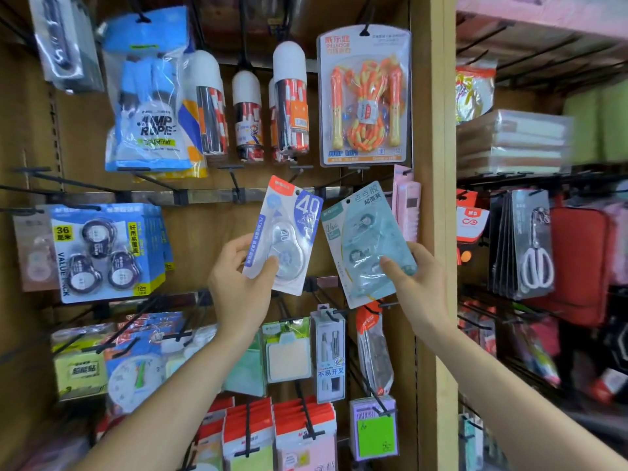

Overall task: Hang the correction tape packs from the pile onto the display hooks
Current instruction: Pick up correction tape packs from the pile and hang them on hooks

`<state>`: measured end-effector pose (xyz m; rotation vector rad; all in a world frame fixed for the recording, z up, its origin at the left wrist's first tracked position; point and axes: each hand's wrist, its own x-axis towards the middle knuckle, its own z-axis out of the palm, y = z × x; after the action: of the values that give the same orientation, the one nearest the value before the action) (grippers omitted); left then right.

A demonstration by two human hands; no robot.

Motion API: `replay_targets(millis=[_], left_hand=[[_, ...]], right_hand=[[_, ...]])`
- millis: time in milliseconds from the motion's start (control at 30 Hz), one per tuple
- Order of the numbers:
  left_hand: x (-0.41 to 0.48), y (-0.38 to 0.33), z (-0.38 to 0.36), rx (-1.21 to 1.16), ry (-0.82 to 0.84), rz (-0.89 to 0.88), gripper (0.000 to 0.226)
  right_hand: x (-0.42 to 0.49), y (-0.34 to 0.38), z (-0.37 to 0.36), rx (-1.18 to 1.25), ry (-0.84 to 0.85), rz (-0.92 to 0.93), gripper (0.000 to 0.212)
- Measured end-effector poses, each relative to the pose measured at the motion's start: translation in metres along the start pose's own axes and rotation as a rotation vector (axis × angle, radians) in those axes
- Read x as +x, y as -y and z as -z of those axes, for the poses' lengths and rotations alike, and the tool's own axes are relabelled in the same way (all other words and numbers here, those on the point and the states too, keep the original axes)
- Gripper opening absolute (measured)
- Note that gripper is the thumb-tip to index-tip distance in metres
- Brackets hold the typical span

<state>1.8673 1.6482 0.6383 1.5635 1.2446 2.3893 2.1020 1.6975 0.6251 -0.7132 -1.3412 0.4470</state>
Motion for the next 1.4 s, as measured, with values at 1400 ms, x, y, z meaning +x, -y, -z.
replay_targets(millis=[1400], left_hand=[[0.109,0.029,-0.058,1.374,0.519,-0.646,0.067]], right_hand=[[0.012,0.01,0.007,-0.155,-0.017,0.065,0.02]])
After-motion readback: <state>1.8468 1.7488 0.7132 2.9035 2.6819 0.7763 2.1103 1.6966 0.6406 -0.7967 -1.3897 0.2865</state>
